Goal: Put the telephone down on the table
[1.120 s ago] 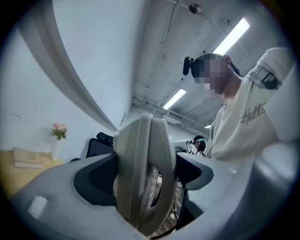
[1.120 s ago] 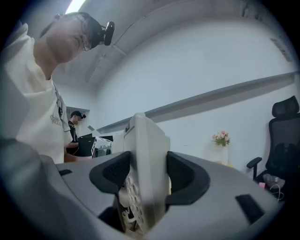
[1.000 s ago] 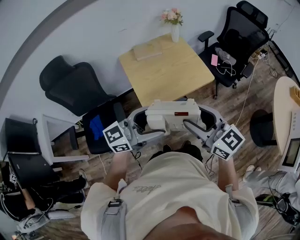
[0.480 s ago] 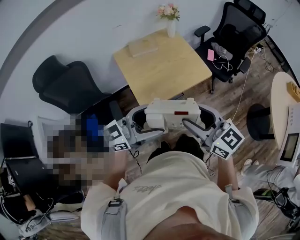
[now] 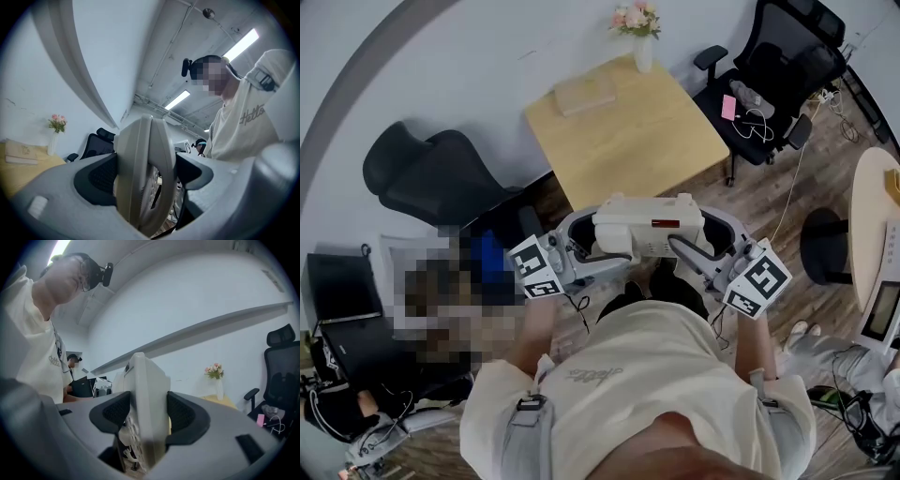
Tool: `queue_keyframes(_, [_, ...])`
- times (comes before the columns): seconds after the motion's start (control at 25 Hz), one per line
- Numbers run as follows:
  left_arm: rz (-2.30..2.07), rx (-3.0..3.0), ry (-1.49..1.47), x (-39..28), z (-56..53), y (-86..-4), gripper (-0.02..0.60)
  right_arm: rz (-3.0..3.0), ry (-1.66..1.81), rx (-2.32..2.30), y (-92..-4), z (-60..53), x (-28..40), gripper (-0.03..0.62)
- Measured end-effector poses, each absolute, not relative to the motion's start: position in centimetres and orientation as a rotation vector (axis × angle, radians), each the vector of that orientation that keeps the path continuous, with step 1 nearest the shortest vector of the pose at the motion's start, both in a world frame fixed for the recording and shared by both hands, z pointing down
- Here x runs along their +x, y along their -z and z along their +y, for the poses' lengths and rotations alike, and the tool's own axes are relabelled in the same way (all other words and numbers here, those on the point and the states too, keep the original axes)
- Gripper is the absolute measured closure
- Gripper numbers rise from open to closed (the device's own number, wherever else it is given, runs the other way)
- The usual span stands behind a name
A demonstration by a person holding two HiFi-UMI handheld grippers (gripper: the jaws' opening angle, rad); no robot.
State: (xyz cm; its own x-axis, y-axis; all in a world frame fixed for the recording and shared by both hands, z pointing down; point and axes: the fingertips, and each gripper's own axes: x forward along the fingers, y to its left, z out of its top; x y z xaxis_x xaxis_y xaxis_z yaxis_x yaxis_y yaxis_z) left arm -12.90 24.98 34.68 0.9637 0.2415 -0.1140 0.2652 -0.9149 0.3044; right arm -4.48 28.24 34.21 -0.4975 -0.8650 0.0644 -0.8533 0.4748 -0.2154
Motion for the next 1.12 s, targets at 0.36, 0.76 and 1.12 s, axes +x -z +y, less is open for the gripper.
queue_keyframes(0.36, [0.274, 2.849, 0.063, -8.2, 20.3, -33.5, 0.196, 2.671, 0.301, -1.426, -33.4, 23.0, 0.4, 0.356])
queue_keyframes(0.76, [0.159, 2.845, 0.091, -3.0, 17.0, -34.4, 0.196, 2.73, 0.304, -1.315, -34.1, 18.9, 5.8, 0.355])
queue_keyframes(1.12, [0.079, 2.849, 0.099, -2.5, 16.9, -34.8, 0.196, 2.759, 0.296, -1.243, -34.4, 18.4, 6.4, 0.355])
